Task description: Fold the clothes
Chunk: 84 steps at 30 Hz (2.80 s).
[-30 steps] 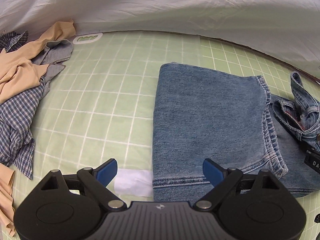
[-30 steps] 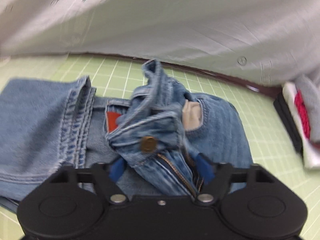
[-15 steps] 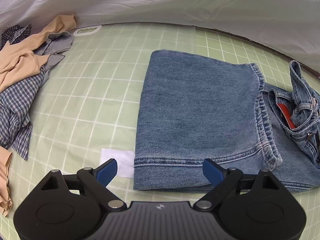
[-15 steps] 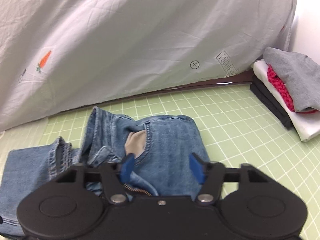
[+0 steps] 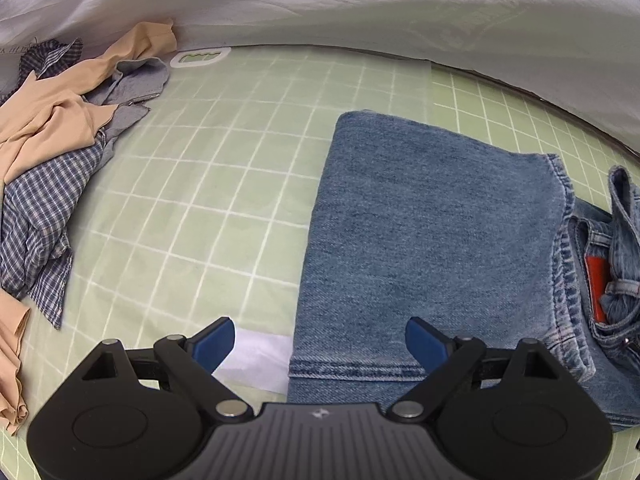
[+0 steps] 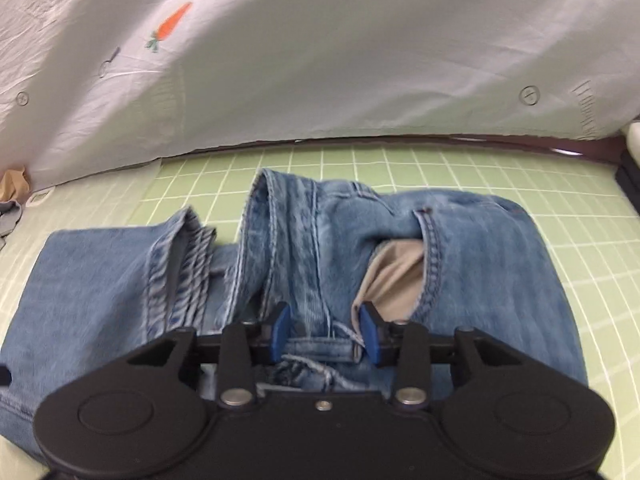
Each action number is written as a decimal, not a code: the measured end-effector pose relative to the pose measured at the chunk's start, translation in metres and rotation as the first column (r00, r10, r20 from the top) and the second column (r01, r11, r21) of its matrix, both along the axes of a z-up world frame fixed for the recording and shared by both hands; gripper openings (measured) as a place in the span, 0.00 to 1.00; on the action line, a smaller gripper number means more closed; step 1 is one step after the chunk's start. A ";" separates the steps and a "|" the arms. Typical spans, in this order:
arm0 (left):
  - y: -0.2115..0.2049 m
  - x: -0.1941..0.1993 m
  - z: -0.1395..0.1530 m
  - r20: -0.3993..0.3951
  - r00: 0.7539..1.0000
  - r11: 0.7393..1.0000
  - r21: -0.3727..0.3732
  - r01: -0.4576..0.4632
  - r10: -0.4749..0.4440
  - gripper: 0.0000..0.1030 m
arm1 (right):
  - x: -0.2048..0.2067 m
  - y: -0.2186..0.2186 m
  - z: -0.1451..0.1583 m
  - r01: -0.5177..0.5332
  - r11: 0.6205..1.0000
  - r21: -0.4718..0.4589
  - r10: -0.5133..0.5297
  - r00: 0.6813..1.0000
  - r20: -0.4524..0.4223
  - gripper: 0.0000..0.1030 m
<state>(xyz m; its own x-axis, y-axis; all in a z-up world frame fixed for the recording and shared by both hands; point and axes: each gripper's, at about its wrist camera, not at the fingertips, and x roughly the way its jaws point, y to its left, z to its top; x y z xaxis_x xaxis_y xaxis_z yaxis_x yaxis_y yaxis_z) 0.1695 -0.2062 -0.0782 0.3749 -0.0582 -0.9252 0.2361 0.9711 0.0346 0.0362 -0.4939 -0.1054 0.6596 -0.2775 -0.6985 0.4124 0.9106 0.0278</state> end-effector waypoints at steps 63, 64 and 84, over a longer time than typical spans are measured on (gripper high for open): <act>-0.029 -0.008 0.052 0.060 0.997 0.973 -0.229 -0.032 0.047 0.08 | -0.081 -0.093 0.032 0.358 0.931 -0.070 -0.364 0.900 -0.237 0.96; -0.036 -0.012 0.061 0.079 0.995 0.967 -0.251 -0.033 0.054 0.08 | -0.086 -0.098 0.032 0.358 0.931 -0.073 -0.365 0.900 -0.239 0.96; -0.343 -0.132 -0.018 -0.005 0.931 0.913 -0.199 0.357 -0.366 0.08 | -0.170 -0.256 -0.004 0.418 0.909 -0.007 -0.401 0.868 -0.293 0.96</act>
